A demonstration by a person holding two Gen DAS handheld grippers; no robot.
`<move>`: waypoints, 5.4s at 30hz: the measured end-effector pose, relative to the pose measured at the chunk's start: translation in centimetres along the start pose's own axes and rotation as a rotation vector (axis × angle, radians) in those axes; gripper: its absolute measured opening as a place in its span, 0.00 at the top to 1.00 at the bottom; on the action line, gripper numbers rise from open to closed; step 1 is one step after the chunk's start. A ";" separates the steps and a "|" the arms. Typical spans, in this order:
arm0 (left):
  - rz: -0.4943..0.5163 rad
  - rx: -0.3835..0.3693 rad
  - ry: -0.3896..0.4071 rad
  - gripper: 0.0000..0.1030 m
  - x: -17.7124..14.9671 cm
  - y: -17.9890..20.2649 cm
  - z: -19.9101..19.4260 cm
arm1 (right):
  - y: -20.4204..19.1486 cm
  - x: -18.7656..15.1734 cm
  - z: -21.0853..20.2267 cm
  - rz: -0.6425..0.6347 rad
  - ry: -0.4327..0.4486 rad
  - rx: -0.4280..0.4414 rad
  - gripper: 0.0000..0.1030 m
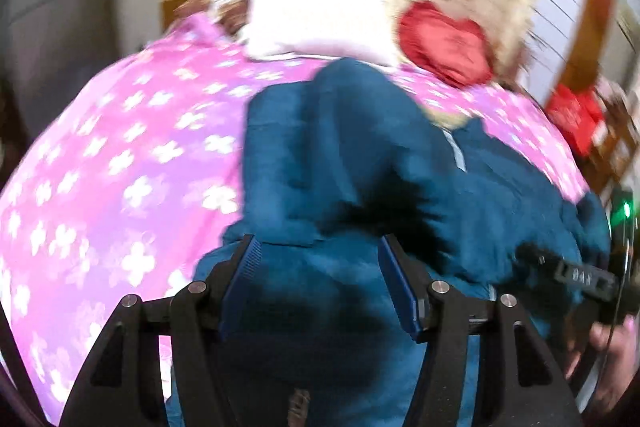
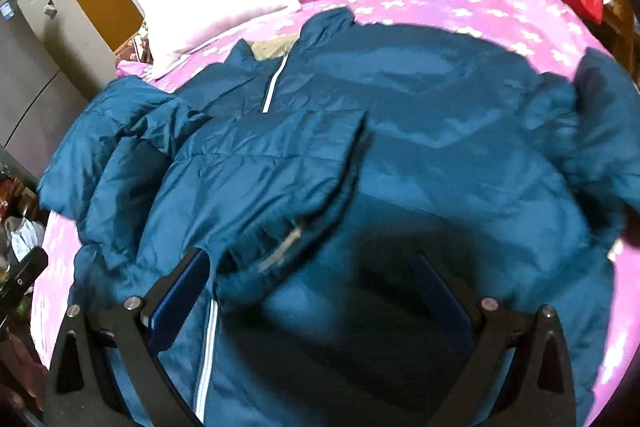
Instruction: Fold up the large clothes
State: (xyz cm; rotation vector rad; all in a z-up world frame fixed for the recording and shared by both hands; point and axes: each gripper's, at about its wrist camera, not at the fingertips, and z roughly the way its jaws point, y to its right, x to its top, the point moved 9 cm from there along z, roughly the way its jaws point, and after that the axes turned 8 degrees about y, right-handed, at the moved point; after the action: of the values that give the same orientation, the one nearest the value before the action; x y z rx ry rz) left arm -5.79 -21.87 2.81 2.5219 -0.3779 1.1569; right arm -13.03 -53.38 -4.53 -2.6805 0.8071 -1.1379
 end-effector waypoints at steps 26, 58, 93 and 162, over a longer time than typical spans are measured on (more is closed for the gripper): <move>-0.020 0.073 -0.016 0.59 0.7 -1.4 4.4 | 12.4 7.4 1.0 -0.067 0.123 -0.272 0.69; 0.076 0.103 -0.030 0.55 -0.3 1.3 10.3 | 9.1 4.1 0.6 -0.179 0.073 -0.176 0.52; 0.134 0.057 0.034 0.54 -6.5 6.1 -4.6 | 4.8 -6.2 -9.7 -0.164 0.056 -0.090 0.26; 0.084 -0.083 0.039 0.54 -6.3 8.6 -2.8 | 17.6 -0.3 -14.2 -0.067 0.199 -0.311 0.21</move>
State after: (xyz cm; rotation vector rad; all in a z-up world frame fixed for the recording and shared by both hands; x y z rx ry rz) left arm -14.87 -27.91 1.34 2.4293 -0.5156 1.1948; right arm -30.61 -66.82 -0.07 -2.8933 1.0075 -1.4192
